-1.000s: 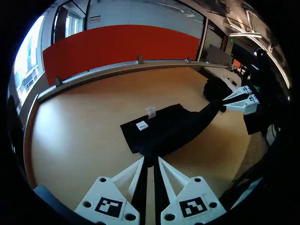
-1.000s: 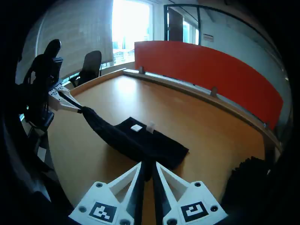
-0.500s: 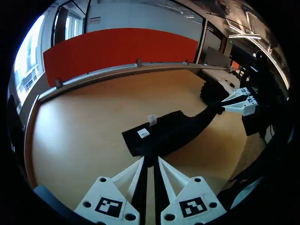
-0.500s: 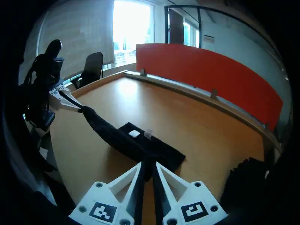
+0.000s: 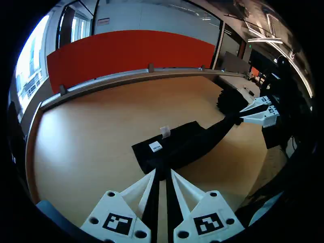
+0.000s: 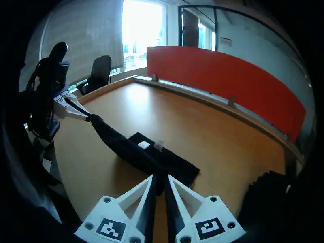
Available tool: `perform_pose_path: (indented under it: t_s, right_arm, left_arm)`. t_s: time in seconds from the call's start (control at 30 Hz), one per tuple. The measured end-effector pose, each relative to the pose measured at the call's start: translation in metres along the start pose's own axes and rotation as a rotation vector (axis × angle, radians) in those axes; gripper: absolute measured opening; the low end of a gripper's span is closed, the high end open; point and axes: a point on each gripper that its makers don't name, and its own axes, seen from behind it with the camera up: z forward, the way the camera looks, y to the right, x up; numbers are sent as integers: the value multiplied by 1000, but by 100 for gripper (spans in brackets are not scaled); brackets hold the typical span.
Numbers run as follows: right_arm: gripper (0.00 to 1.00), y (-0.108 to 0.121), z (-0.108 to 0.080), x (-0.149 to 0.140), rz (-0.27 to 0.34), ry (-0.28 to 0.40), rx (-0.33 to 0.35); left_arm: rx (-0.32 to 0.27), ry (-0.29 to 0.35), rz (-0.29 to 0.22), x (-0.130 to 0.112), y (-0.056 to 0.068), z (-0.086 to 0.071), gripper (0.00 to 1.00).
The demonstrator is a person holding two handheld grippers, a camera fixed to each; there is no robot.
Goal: Fold towel
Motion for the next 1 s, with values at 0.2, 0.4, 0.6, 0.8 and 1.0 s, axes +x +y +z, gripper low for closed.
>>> perform_pose_path:
  t_s: [0.2, 0.4, 0.6, 0.8, 1.0]
  right_arm:
    - [12, 9, 10, -2, -3, -18, -7]
    - [12, 19, 22, -5, 4, -38, -16]
    - [12, 27, 35, -10, 21, -61, -17]
    - [12, 35, 49, -15, 26, -82, -22]
    - [12, 40, 61, -24, 30, -107, -21]
  left_arm:
    - [2, 2, 0, 4, -3, 14, 10]
    - [5, -2, 0, 5, -9, 29, 10]
    - [11, -7, 0, 7, -16, 45, 10]
    - [22, -12, 4, 7, -24, 60, 10]
    - [23, -20, 1, 4, -30, 73, 10]
